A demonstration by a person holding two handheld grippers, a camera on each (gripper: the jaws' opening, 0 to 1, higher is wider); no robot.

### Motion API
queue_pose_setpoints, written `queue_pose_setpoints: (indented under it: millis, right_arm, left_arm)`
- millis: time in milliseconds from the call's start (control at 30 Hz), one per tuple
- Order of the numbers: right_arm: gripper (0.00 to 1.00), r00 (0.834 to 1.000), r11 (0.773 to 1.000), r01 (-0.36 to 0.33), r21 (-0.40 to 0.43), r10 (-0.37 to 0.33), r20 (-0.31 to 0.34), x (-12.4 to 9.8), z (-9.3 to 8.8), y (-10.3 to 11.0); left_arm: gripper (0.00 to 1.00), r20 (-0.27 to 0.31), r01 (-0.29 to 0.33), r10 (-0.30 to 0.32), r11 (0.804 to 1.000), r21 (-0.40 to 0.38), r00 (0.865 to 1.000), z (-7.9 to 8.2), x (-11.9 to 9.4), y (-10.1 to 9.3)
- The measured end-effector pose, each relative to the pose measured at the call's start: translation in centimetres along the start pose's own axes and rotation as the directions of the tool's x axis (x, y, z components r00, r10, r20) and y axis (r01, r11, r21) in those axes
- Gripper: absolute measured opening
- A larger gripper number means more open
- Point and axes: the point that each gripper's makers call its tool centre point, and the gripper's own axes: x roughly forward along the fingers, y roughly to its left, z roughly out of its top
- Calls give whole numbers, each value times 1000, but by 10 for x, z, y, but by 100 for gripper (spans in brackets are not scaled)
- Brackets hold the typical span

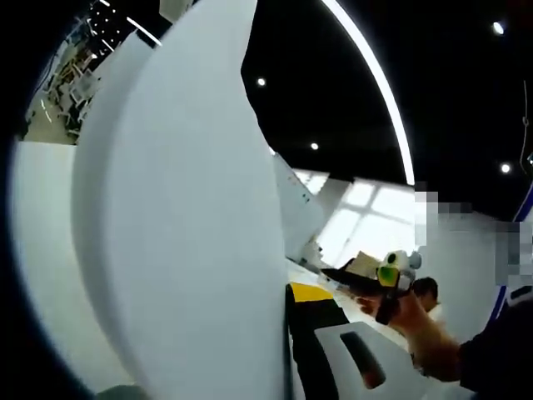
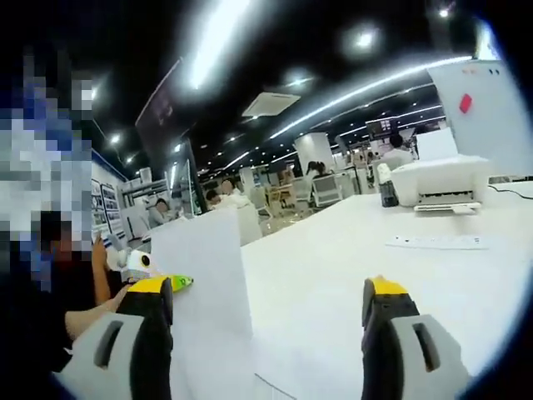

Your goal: Organize the stack of printing papers by aligning and flattening the scattered papers on the table

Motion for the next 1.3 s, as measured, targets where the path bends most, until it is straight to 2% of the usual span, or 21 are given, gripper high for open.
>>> queue_pose_setpoints:
  millis: [333, 867, 1300]
  right_arm:
    - [90, 999, 998, 47, -37, -48, -18, -8, -12, -10]
    - [90, 996, 996, 91, -16, -91, 8, -35, -16, -22]
    - [90, 987, 986, 163, -20, -163, 2, -56, -27, -44]
  left_arm:
    - [6, -19, 7, -7, 1000, 5, 1000, -4, 1, -1]
    - [6, -23, 6, -6, 1000, 5, 1000, -5, 0, -1]
    - [6, -25, 6, -6, 1000, 7, 1000, -6, 0, -2]
